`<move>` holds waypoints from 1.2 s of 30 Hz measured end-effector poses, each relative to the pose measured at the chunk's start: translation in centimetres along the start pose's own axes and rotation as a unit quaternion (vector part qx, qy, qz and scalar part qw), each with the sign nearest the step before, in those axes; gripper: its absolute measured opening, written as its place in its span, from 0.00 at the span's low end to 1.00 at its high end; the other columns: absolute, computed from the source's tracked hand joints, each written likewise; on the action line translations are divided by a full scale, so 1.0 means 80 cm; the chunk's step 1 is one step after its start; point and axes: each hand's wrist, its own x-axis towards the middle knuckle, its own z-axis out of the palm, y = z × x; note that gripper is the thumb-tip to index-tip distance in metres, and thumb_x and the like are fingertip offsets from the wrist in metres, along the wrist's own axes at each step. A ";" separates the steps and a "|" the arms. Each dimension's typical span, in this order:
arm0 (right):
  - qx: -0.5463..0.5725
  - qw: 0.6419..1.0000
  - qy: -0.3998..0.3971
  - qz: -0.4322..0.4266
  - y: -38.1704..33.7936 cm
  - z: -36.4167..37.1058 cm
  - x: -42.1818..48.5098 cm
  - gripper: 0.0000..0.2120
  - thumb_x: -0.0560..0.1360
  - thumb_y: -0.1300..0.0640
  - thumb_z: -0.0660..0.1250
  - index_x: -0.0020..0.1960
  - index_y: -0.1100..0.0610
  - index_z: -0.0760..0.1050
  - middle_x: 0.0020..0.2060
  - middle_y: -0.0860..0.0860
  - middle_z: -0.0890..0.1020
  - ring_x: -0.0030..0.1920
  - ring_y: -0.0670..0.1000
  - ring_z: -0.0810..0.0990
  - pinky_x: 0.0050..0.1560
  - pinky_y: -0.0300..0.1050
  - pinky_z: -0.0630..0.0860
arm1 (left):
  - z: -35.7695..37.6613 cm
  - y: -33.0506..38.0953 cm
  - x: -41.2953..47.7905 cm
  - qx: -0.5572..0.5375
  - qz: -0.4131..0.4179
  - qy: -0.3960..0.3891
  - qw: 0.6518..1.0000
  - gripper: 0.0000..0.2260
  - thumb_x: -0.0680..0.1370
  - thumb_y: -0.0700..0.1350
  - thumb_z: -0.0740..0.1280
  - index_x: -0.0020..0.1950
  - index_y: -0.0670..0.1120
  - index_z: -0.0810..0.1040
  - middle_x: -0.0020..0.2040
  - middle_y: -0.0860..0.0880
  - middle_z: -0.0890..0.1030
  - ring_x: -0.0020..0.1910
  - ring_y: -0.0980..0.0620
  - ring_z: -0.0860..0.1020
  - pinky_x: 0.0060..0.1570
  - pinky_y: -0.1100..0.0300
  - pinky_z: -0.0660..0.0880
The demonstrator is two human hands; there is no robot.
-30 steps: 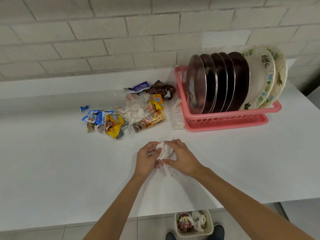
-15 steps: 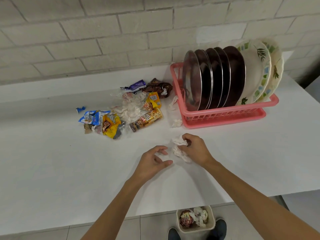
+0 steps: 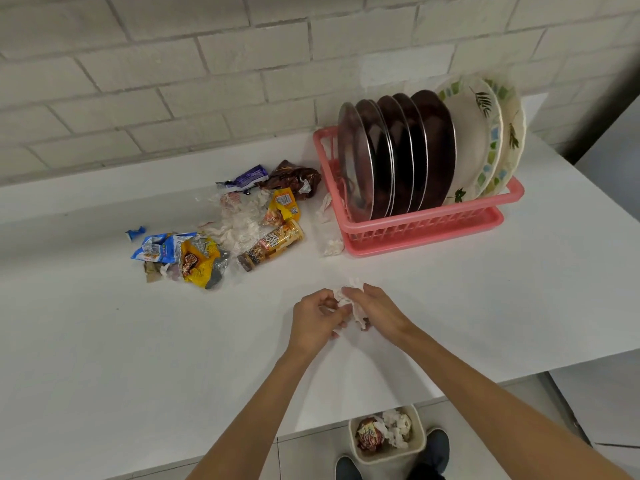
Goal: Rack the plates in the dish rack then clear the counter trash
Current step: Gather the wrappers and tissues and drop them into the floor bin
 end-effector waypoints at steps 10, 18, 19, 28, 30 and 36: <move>-0.071 0.991 0.110 -0.038 0.002 -0.025 0.012 0.05 0.80 0.56 0.64 0.49 0.58 0.71 0.42 0.60 0.82 0.38 0.59 0.82 0.27 0.46 0.77 | -0.023 0.031 0.029 0.013 -0.012 -0.044 0.999 0.09 0.76 0.35 0.65 0.47 0.42 0.84 0.41 0.45 0.86 0.35 0.47 0.84 0.32 0.59 0.74; -0.109 0.987 0.115 -0.013 -0.018 -0.056 0.005 0.06 0.77 0.57 0.61 0.44 0.59 0.73 0.36 0.49 0.76 0.37 0.51 0.74 0.32 0.42 0.74 | -0.023 0.050 0.130 0.334 0.175 0.022 0.926 0.19 0.74 0.40 0.69 0.64 0.47 0.76 0.63 0.49 0.75 0.53 0.48 0.78 0.48 0.58 0.74; -0.098 0.989 0.108 0.011 -0.020 -0.058 0.002 0.09 0.77 0.53 0.61 0.43 0.58 0.72 0.37 0.50 0.75 0.37 0.50 0.73 0.32 0.42 0.73 | -0.019 0.049 0.139 0.373 0.160 0.000 0.914 0.21 0.74 0.42 0.69 0.66 0.48 0.74 0.65 0.48 0.73 0.56 0.46 0.77 0.49 0.55 0.75; -0.119 0.985 0.102 0.073 -0.018 -0.078 0.003 0.25 0.81 0.39 0.49 0.36 0.57 0.66 0.31 0.50 0.71 0.29 0.49 0.69 0.28 0.38 0.65 | -0.015 0.026 0.134 0.399 0.130 -0.028 0.907 0.10 0.73 0.44 0.69 0.54 0.48 0.75 0.53 0.49 0.75 0.51 0.48 0.75 0.46 0.55 0.74; -0.140 0.982 0.095 0.080 -0.011 -0.079 0.003 0.17 0.80 0.48 0.56 0.37 0.56 0.70 0.33 0.51 0.75 0.31 0.51 0.72 0.30 0.40 0.68 | -0.013 0.018 0.115 0.355 0.118 -0.035 0.927 0.09 0.71 0.42 0.70 0.48 0.49 0.74 0.49 0.51 0.78 0.48 0.49 0.76 0.46 0.53 0.76; -0.109 0.987 0.101 0.053 -0.009 -0.070 -0.006 0.14 0.77 0.56 0.59 0.33 0.56 0.70 0.28 0.50 0.73 0.24 0.48 0.69 0.23 0.35 0.64 | -0.011 0.013 0.071 0.189 0.084 -0.051 0.977 0.09 0.75 0.37 0.68 0.54 0.45 0.76 0.47 0.47 0.77 0.40 0.48 0.77 0.37 0.63 0.74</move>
